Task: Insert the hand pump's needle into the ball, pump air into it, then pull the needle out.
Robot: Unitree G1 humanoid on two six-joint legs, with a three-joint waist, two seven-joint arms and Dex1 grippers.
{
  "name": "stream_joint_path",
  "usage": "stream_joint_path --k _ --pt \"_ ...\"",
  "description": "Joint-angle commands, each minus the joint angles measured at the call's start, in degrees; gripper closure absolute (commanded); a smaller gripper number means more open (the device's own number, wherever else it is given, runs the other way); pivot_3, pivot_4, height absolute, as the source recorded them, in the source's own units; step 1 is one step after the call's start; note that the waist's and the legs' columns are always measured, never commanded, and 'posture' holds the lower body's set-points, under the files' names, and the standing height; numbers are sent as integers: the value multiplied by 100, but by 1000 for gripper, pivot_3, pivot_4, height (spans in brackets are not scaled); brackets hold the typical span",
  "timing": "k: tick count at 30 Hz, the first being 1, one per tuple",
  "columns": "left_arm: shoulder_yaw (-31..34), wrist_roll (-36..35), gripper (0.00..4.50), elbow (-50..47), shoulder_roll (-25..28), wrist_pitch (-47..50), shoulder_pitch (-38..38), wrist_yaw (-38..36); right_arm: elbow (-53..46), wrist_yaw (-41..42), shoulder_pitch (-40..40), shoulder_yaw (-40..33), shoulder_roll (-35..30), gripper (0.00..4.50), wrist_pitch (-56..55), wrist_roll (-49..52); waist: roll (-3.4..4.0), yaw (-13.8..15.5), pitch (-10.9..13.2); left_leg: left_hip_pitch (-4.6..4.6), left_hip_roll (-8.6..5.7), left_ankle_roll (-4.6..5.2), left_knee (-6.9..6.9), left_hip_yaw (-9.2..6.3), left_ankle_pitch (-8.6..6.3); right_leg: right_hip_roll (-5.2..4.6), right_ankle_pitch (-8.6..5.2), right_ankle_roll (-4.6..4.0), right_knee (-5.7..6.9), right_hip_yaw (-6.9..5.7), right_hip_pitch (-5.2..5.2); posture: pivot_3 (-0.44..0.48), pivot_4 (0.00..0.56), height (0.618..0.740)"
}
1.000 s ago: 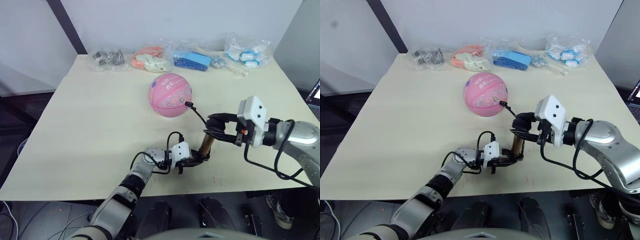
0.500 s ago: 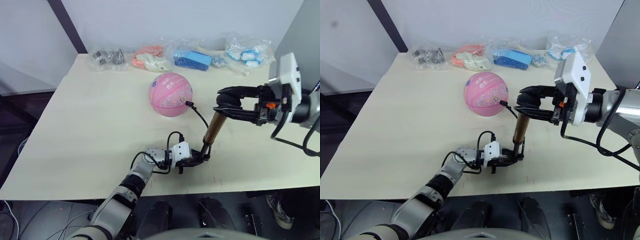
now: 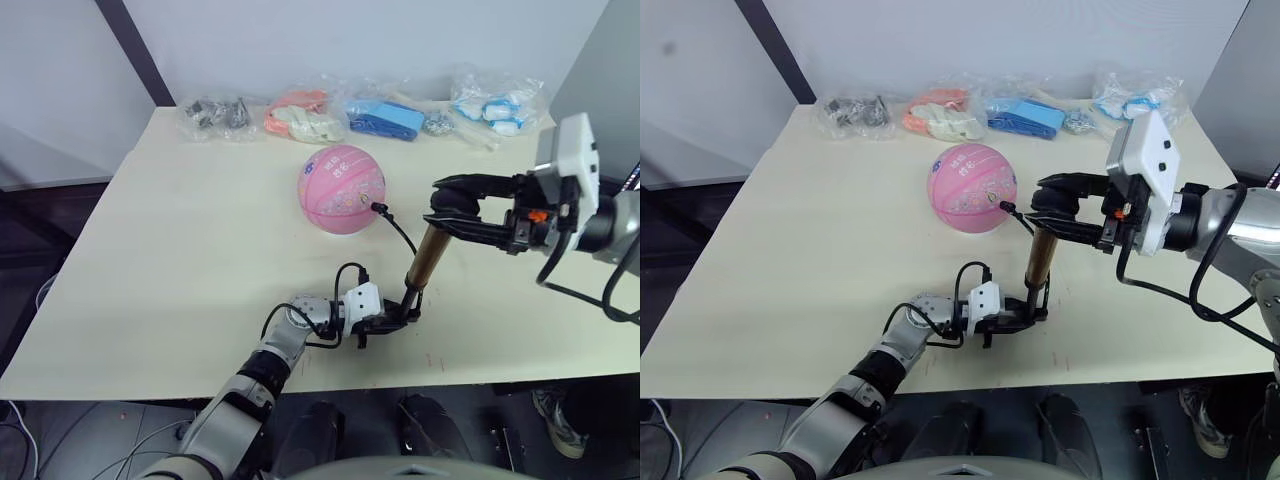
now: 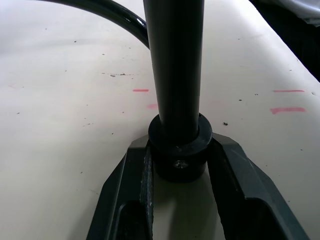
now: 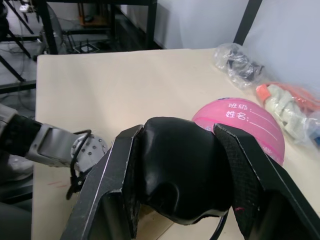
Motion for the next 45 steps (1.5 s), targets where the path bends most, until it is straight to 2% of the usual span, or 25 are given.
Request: stream_joint_path --k 1,14,25,33,40,45 --pt "-150 205 3384 138 137 191 181 -88 -129 -57 418 341 108 2689 -270 -480 0 3 0 0 0 0 0 -1 0 0 0 0 0 -1 0 0 150 740" --pt "-155 213 3384 278 140 79 171 -103 75 -208 1569 1252 897 2689 -1253 -1723 -2 -12 -5 16 0 -3 -1 2 1 4 0 1 2 1 12 0 150 740" --pt "-150 205 3384 174 154 164 209 -92 481 -144 2091 1554 1280 2689 -1819 -2421 -2 -32 -6 19 -1 -4 -2 1 2 6 -1 1 2 1 15 0 150 740" --pt "-144 211 3384 243 200 99 227 -116 203 43 1914 1136 1188 2689 -1604 -2051 -2 -37 -4 19 -1 -3 -3 0 2 5 -1 1 1 1 16 0 150 740" --pt "-150 215 3384 278 210 74 226 -131 -120 44 1209 527 922 2689 -907 -1286 8 -44 8 15 -1 -3 -3 0 1 4 0 0 1 1 12 0 150 740" --pt "-182 168 3384 -128 212 331 281 -178 -206 -143 486 -75 729 2689 -210 -355 9 -55 14 11 1 -2 -4 -1 1 3 0 0 0 1 10 0 150 740"
